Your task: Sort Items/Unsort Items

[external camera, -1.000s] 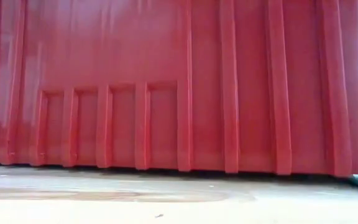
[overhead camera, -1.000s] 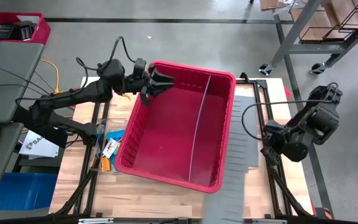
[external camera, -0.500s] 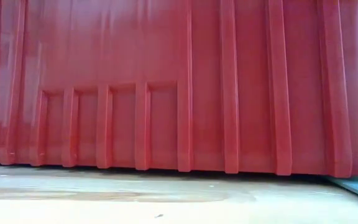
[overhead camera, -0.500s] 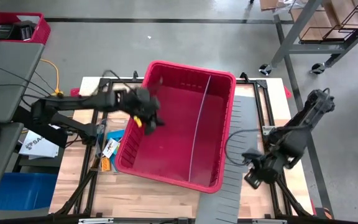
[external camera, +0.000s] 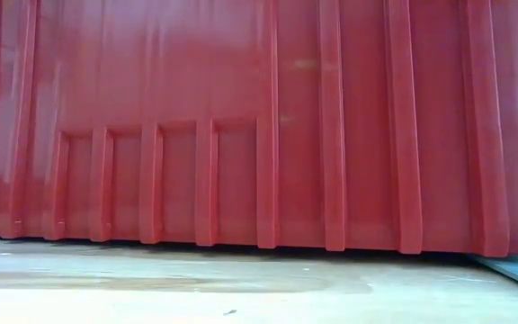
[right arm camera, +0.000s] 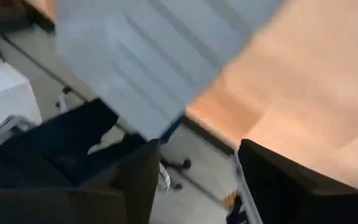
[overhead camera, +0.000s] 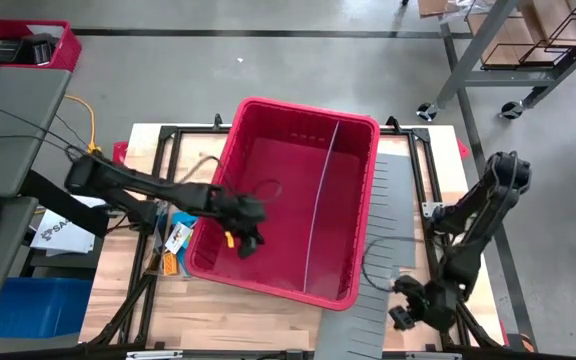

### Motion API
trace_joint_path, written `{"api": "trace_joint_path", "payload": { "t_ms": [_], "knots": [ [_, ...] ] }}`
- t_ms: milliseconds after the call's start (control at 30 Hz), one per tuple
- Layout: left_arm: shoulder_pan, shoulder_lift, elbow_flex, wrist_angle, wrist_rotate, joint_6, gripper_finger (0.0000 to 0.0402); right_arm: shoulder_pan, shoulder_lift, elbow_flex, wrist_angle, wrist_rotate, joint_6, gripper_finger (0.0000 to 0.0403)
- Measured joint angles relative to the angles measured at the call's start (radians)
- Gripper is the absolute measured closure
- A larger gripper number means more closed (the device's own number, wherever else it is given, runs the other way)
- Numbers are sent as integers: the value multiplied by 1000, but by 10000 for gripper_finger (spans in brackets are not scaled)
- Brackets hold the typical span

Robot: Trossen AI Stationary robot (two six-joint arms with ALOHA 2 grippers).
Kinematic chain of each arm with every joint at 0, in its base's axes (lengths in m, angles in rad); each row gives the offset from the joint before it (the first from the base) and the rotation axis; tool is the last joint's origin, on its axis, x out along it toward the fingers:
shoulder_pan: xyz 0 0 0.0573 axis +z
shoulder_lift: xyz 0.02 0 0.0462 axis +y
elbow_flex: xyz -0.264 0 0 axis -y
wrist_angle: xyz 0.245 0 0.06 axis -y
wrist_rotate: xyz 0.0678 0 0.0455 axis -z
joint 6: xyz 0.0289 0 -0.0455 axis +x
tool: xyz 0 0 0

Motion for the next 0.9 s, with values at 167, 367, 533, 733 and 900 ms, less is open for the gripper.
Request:
{"api": "trace_joint_path", "payload": {
  "t_ms": [167, 367, 533, 733, 900],
  "knots": [
    [-42, 181, 0, 103, 14, -26, 401, 36, 143, -4, 231, 23, 3, 175],
    [-74, 328, 2, 220, 98, -136, 401, 36, 356, 8, 534, 41, -6, 174],
    [-80, 360, 6, 253, 148, -164, 401, 32, 486, 51, 667, 52, -18, 174],
    [-70, 355, 11, 261, 163, -165, 401, 28, 544, 127, 631, -12, -115, 174],
    [-61, 356, 15, 260, 159, -165, 401, 22, 545, 172, 503, -77, -101, 174]
  ]
}}
